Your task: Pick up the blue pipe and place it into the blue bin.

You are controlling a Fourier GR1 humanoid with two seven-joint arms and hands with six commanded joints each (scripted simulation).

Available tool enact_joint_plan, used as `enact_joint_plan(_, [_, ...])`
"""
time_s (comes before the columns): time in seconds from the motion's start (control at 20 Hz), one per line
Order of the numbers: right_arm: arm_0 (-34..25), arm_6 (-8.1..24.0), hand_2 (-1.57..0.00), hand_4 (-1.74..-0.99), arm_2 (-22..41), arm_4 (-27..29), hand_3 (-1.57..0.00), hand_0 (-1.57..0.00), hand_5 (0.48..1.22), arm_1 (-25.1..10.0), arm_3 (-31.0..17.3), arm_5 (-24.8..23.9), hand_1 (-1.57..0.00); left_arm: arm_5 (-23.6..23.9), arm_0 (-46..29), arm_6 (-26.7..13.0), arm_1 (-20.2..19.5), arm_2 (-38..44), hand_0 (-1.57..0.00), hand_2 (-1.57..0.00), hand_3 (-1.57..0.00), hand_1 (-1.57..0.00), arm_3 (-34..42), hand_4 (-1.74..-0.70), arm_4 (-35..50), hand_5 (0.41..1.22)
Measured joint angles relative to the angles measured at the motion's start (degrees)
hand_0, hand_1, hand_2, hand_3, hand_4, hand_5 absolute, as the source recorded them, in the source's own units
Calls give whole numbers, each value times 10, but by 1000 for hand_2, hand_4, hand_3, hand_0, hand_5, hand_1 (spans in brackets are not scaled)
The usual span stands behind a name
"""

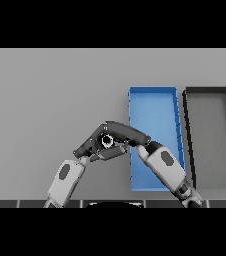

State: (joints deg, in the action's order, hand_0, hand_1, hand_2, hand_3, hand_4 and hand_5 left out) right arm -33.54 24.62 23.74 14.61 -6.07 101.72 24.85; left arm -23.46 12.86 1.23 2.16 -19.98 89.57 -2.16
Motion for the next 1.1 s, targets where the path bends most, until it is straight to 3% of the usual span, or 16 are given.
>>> enact_joint_plan(0.15, [7, -34, -1500, -1702, 13, -3, -1434, -1496, 1101, -15, 6, -3, -1496, -1, -6, -8, 8, -1, -1571, -1571, -1437, -1571, 5, -1725, -10, 1221])
enact_joint_plan(0.3, [-1, -57, -1535, -1721, 20, -7, -1501, -1533, 1160, -11, -3, -17, -1533, -5, -3, -20, 5, 8, -1571, -1571, -1426, -1571, 14, -1731, -14, 1221])
enact_joint_plan(0.45, [1, -50, -1552, -1731, 22, -15, -1535, -1551, 1190, -5, -4, -35, -1551, 6, -5, 3, 6, 6, -1571, -1571, -1454, -1571, 9, -1724, -31, 1221])
enact_joint_plan(0.5, [6, -58, -1556, -1733, 25, -19, -1542, -1555, 1196, -8, 1, -37, -1555, 18, -7, 20, 4, 3, -1462, -1293, -1166, -1342, 11, -1599, -50, 1221])
enact_joint_plan(0.55, [12, -61, -1559, -1734, 27, -21, -1548, -1558, 1201, -13, 14, -43, -1558, 21, -7, 24, 0, 3, -1169, -1034, -933, -1073, 16, -1475, -65, 1221])
enact_joint_plan(0.6, [13, -57, -1561, -1736, 26, -21, -1553, -1561, 1205, -16, 13, -45, -1561, 5, -7, 14, -3, 4, -935, -827, -746, -858, 15, -1372, -63, 1221])
enact_joint_plan(0.7, [9, -17, -1565, -1738, 32, -20, -1559, -1565, 1211, -9, 14, -52, -1565, -26, 2, 21, -9, 9, -598, -529, -477, -549, 1, -1206, -70, 1221])
enact_joint_plan(0.75, [15, -29, -1566, -1738, 32, -15, -1562, -1566, 1213, -13, 16, -53, -1566, -41, -2, 14, -13, 11, -478, -423, -381, -439, 8, -1136, -74, 1132])
enact_joint_plan(0.8, [13, -19, -1567, -1739, 33, -18, -1563, -1567, 1214, -10, 18, -61, -1567, -46, -5, 8, -13, 10, -383, -338, -305, -351, 14, -1085, -88, 1029])
enact_joint_plan(0.9, [5, -12, -1569, -1740, 36, -27, -1566, -1568, 1217, -8, 19, -66, -1568, -40, -11, -16, -5, 13, -244, -216, -195, -224, 17, -1017, -88, 848])
enact_joint_plan(0.95, [8, -24, -1569, -1740, 37, -33, -1567, -1569, 1218, -8, 18, -65, -1569, -37, -13, -32, -1, 14, -195, -173, -156, -179, 20, -996, -87, 770])
enact_joint_plan(1.1, [8, -35, -1570, -1740, 40, -42, -1569, -1570, 1219, -6, 19, -69, -1570, -40, -11, -41, -3, 25, -100, -88, -79, -91, 12, -969, -73, 603])
